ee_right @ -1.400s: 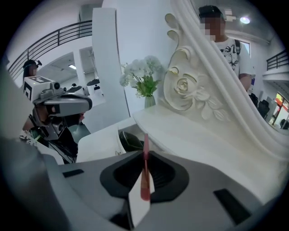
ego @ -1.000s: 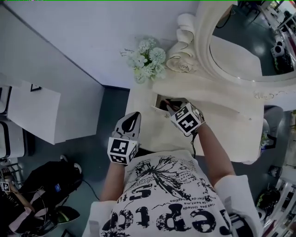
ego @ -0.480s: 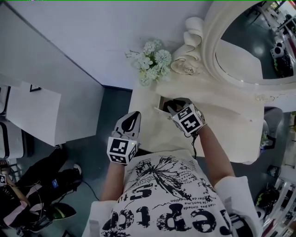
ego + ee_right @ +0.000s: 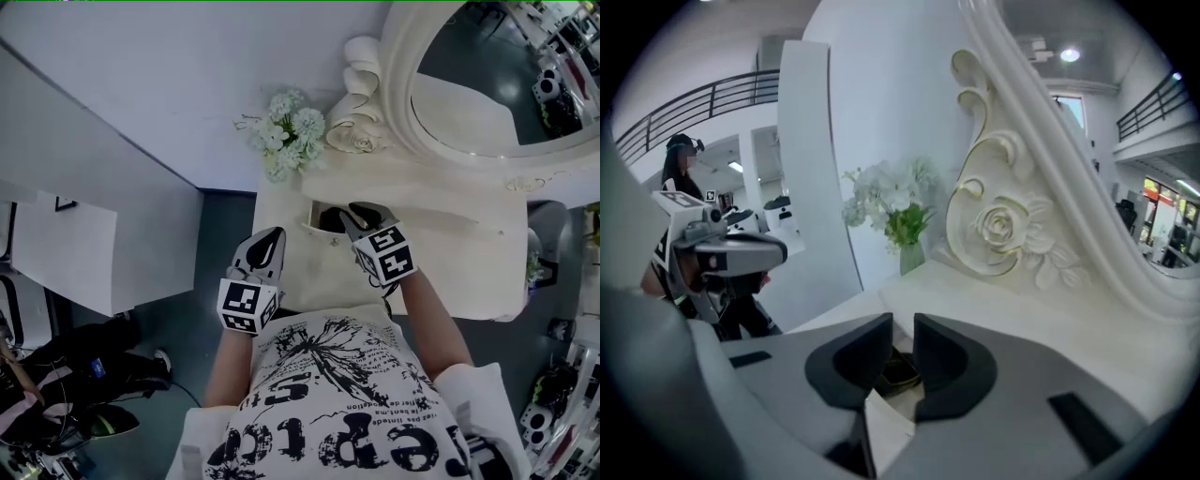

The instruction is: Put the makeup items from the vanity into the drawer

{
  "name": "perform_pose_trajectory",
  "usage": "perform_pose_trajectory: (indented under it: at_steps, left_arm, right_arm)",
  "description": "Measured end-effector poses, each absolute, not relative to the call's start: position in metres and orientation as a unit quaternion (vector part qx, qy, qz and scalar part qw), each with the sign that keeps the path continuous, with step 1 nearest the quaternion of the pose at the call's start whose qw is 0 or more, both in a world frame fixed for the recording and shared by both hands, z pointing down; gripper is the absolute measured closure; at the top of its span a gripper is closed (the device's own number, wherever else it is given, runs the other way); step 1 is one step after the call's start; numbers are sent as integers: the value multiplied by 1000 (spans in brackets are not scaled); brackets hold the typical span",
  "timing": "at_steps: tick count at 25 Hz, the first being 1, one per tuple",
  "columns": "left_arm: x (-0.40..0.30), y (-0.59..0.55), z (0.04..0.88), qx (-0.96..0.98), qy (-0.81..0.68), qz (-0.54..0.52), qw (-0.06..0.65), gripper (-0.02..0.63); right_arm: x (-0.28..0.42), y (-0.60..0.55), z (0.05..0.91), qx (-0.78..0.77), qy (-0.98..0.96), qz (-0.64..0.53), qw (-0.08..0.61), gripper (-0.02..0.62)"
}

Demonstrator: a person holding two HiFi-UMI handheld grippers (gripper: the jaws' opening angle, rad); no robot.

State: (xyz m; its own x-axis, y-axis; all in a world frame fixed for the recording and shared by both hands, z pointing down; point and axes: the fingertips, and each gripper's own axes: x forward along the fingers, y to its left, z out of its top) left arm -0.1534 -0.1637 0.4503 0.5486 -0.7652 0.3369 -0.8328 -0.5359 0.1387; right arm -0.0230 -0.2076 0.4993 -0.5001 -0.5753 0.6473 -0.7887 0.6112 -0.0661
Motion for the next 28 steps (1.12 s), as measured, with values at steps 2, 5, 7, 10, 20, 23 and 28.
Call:
perform_pose_trajectory:
  at_steps: [2,5,7,10,20,23,28]
  left_arm:
    - [-148,-164,446,873,-453,118,137,586]
    - [-138,-168,435,883,-439,113,125,586]
    - [-131,-172,426,889,-429,107,118,586]
    - [-121,-177,408,899,-414,102,98,586]
    - [-103,-189,362,919,-384,81,46,586]
    - [-101,-191,360,920,-381,80,39,586]
    - [-102,-194,360,920,-382,81,37,586]
  right_arm:
    - [-15,-209,482,432,-847,174,257,543]
    - [-4,-211,461,465,-843,162,216,558]
    - [4,-211,446,482,-842,146,191,569]
    - [15,-208,420,511,-840,114,145,577]
    - [32,-187,378,539,-836,82,53,578]
    - [36,-187,376,548,-832,76,51,578]
    - [39,-189,379,550,-830,70,64,578]
